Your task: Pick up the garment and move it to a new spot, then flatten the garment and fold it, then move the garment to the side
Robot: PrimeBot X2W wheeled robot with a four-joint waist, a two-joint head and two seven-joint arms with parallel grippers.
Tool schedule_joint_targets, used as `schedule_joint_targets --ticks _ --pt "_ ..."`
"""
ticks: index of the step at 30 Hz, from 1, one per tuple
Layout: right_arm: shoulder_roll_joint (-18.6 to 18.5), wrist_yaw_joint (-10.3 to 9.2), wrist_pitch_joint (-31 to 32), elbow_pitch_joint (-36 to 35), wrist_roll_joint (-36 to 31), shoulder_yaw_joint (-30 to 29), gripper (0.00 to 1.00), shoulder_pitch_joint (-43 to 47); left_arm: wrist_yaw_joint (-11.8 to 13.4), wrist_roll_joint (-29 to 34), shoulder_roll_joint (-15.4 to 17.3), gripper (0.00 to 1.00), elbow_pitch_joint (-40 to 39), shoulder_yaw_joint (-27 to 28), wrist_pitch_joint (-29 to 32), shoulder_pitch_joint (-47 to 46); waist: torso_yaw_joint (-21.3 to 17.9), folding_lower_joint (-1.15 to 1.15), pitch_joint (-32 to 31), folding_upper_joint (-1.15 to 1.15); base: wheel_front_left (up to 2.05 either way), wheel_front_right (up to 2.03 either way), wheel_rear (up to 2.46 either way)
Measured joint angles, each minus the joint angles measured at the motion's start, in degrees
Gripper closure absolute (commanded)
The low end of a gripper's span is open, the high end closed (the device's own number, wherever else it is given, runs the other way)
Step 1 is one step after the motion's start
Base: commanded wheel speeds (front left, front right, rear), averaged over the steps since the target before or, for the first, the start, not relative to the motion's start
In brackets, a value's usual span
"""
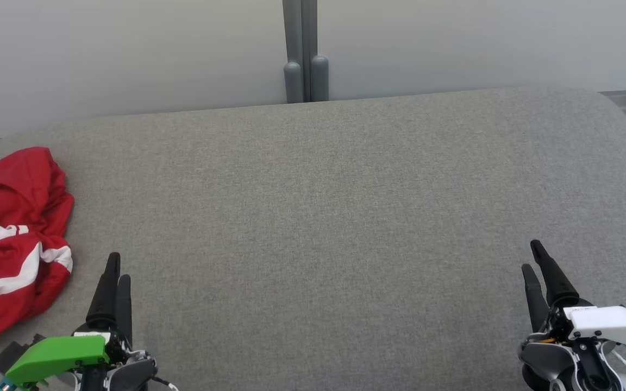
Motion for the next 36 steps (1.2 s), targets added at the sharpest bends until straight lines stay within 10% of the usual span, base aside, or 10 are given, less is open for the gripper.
schedule_joint_targets --ticks 14,36 --pt "-0.24 0.00 -3.75 -3.11 -14.82 0.62 0.00 1.10 0.00 7.83 0.11 0.00 0.37 -2.30 -3.90 0.12 0.14 0.00 0.03 0.00 0.00 0.00 0.00" --pt "-2.03 0.01 -8.50 -7.77 -48.48 2.85 0.00 2.28 1.92 39.62 0.13 0.00 -0.68 -3.04 -8.50 0.14 0.39 0.00 0.00 0.00 0.00 0.00 0.00"
